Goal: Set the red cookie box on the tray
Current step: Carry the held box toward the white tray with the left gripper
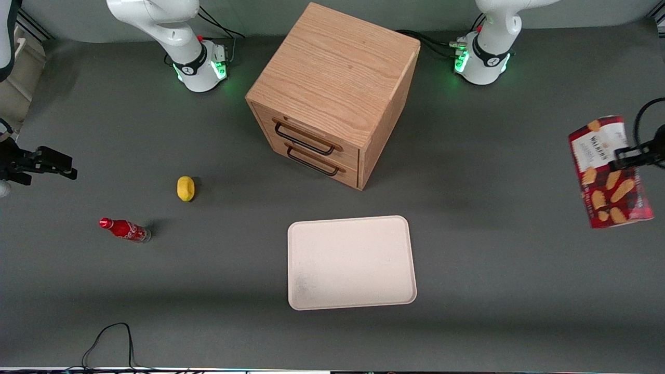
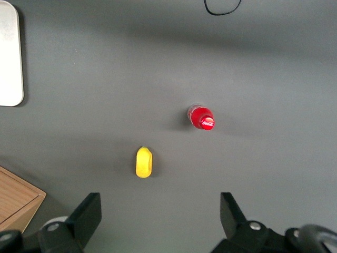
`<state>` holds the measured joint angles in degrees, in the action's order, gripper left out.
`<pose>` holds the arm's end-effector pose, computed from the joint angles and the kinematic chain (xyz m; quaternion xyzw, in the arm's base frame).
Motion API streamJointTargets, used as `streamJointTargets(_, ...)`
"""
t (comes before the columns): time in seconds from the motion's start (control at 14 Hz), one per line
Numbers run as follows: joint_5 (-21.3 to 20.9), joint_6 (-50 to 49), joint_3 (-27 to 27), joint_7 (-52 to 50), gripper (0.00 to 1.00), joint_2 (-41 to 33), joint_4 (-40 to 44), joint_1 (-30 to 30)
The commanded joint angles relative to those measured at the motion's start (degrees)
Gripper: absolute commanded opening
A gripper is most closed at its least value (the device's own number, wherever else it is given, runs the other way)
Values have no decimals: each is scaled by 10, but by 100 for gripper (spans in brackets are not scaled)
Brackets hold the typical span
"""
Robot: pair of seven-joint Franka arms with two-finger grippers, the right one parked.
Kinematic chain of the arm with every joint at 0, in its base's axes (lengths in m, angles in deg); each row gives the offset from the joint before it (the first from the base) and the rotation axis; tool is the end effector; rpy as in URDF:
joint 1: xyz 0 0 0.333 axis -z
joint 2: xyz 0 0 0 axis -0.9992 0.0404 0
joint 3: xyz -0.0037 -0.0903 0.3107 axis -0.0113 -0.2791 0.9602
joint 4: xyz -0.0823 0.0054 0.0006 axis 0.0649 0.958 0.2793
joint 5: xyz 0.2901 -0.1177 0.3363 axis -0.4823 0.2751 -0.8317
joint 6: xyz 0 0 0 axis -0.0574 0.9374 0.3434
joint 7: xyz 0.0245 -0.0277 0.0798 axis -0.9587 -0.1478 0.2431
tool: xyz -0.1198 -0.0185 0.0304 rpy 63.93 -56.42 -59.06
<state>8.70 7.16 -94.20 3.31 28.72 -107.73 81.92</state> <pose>0.6772 0.0060 0.5752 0.9966 0.0598 -0.0544 0.0137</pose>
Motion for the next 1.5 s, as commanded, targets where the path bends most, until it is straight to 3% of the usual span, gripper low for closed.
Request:
streamJointTargets(0.0,-6,-41,7,-95,0,88,135,77)
streamJointTargets(0.36,-14,-16,9,-236,0,204,255,196)
streamJointTargets(0.71,-17,72,13,-249,0,254,274,288)
streamJointTargets(1.07,-20,96,12,-307,0,277,265,302)
streamJointTargets(1.43,-51,207,10,-306,0,283,155,301)
